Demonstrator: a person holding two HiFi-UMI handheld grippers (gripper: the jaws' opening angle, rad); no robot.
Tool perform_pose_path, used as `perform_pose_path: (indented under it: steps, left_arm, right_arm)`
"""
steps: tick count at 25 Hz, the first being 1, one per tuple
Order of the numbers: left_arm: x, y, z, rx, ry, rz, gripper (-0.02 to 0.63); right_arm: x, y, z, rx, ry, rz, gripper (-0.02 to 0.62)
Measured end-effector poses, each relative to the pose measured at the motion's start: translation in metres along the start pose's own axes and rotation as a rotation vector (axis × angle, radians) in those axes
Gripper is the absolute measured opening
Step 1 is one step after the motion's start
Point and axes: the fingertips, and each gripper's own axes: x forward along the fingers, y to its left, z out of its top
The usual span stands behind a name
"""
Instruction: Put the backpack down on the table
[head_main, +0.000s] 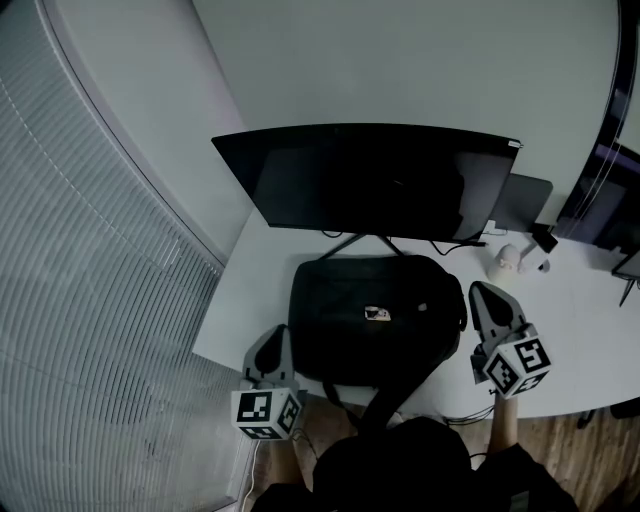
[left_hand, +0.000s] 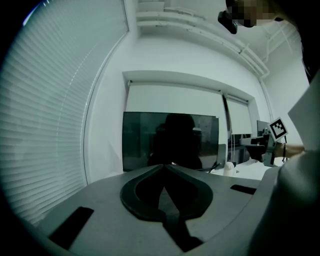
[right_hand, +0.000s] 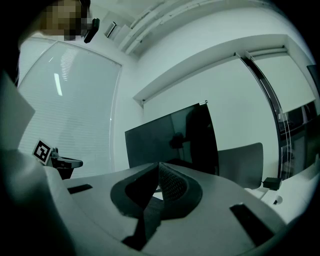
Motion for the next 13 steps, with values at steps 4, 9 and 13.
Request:
perform_pose_path:
  steps: [4, 9, 13]
  left_arm:
    - [-0.0022, 0.0023, -0.0021, 0.0, 0.007, 0.015, 0.015]
    - [-0.0031, 0.0046, -0.0014, 0.006, 0.005, 0.026, 0.015]
    - [-0.0034, 0.006, -0.0028, 0.007, 0.006, 0.038, 0.015]
  right_arm:
    - [-0.0003, 0.0008, -0.0005, -0.008, 0.004, -0.001, 0.013]
    - [-0.0028, -0.001, -0.0029, -0.013, 0.007, -0.009, 0.012]
    - [-0.0043, -0.0037, -0.0065, -0.016, 0.01, -0.02, 0.012]
